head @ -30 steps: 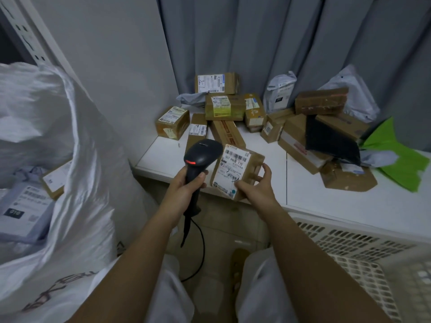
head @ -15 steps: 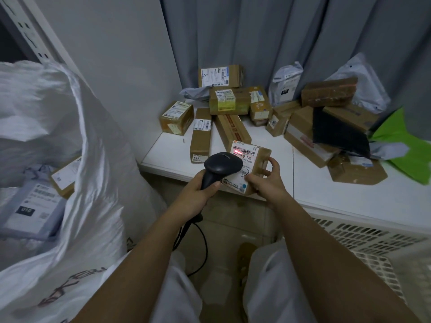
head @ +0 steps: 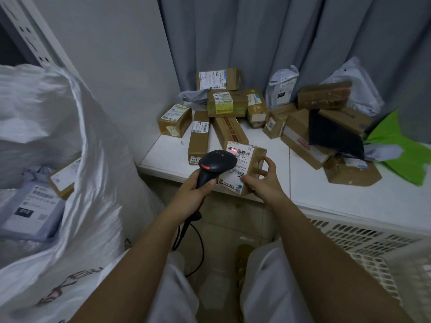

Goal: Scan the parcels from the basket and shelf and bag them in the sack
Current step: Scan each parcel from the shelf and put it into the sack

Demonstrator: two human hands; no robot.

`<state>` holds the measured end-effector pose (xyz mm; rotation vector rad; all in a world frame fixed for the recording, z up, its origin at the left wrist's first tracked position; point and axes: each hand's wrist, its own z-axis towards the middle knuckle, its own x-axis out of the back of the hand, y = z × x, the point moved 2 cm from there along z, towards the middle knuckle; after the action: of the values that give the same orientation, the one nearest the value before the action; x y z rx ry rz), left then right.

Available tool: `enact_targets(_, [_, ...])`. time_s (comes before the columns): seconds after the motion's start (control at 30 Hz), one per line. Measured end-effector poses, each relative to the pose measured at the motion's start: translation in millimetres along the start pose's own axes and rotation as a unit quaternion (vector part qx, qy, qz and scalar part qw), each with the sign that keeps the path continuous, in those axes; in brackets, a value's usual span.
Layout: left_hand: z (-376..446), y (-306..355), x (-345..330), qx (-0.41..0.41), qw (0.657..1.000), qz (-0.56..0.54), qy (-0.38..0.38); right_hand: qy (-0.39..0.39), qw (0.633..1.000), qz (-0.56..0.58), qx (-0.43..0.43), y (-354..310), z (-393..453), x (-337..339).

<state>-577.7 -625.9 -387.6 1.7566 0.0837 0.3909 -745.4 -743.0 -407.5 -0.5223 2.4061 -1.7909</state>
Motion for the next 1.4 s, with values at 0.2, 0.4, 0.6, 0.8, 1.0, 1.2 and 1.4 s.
enact_targets(0.2, [-22.8,39.5,1.8,-0.104,0.990,-0.056,0.079,0.015,0.995,0.060,0.077,-27.8,-40.1,-7.8])
enact_targets(0.4, [-92.4,121.4,28.0,-0.207,0.958,-0.116,0.164,0.024,0.978,0.099,0.183,-100.9,-113.8,-23.4])
enact_targets(0.6, [-192.2,186.6,92.0,-0.304,0.913,-0.122,0.243,-0.049,0.947,0.149,0.280,-196.0,-198.8,-72.9])
enact_targets(0.8, [-281.1,199.9,176.9,-0.305,0.892,-0.076,0.326,-0.158,0.942,0.053,0.293,-235.1,-258.2,-159.7])
enact_targets(1.0, [-328.7,157.2,240.0,-0.230,0.895,-0.062,0.378,-0.233,0.897,-0.218,0.304,-207.3,-270.3,-244.5])
enact_targets(1.2, [-332.1,105.6,267.5,-0.182,0.891,-0.057,0.412,-0.173,0.738,-0.495,0.425,-187.8,-246.3,-302.5])
enact_targets(1.4, [-298.0,88.1,255.8,-0.154,0.909,-0.080,0.378,-0.252,0.732,-0.524,0.356,-184.9,-204.5,-285.8])
